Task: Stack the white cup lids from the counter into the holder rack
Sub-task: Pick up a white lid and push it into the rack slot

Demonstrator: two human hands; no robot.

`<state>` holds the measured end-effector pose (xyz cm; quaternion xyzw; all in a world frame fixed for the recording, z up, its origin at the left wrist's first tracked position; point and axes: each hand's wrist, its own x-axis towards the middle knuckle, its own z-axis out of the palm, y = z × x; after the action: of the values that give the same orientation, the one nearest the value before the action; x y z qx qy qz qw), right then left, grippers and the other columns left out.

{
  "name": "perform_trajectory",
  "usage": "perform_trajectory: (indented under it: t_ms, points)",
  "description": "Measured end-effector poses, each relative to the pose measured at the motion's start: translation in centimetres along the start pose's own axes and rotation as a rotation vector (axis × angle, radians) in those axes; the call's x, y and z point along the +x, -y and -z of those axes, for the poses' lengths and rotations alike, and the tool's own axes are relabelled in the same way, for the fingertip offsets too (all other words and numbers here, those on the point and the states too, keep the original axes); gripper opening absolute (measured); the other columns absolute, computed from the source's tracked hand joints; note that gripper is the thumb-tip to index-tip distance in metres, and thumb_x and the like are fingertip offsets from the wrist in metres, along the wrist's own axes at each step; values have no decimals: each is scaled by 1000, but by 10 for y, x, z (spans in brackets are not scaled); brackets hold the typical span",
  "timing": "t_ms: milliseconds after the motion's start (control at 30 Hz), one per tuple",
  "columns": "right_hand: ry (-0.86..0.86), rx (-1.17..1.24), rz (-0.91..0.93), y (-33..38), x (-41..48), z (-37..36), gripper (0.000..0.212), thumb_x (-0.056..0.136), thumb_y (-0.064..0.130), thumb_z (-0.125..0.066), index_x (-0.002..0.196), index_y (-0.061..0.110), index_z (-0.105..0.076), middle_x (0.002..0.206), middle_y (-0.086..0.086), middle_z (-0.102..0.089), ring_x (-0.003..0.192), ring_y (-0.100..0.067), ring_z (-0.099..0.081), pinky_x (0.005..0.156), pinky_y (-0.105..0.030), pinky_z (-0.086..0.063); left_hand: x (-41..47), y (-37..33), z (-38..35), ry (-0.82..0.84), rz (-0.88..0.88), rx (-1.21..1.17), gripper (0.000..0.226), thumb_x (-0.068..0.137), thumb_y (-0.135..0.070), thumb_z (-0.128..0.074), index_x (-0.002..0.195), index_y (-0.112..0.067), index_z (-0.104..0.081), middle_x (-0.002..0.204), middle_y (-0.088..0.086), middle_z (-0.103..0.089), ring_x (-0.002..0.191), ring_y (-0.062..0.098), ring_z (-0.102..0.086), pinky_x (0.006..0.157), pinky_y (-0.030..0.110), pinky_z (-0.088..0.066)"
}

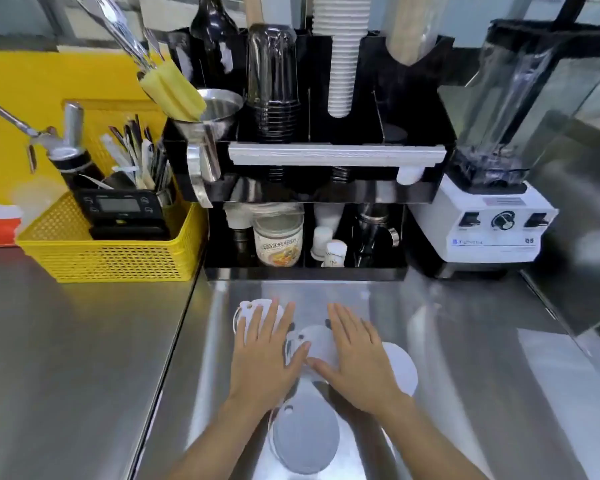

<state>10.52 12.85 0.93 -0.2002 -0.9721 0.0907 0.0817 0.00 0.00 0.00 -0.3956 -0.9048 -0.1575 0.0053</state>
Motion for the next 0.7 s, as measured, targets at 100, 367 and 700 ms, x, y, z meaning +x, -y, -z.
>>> perform_trajectory:
  t_ms: [100,367,700]
  points:
    - [76,119,-15,-2,-5,-16,91,76,66,-33,144,6,-24,152,-10,-32,140,-25,-28,115,-38,-15,-10,1,-10,45,-4,23,64,89,-61,-17,132,-21,-44,133,3,-57,126,27,-49,110,37,-4]
    - [187,189,-45,5,-1,-13,76,85,56,-32,145,13,-17,151,-6,-28,137,-23,-26,112,-32,-19,-18,-2,-11,50,-42,-121,74,82,-69,-11,142,-28,-27,149,-10,-35,143,8,-3,102,20,31]
    - [-110,392,-24,-2,40,64,80,68,59,-39,136,16,-38,141,-2,-39,131,-18,-31,110,-29,-24,33,-32,61,-133,-162,-289,69,81,-63,-24,141,-29,-26,145,-21,-30,136,-6,-7,111,18,11]
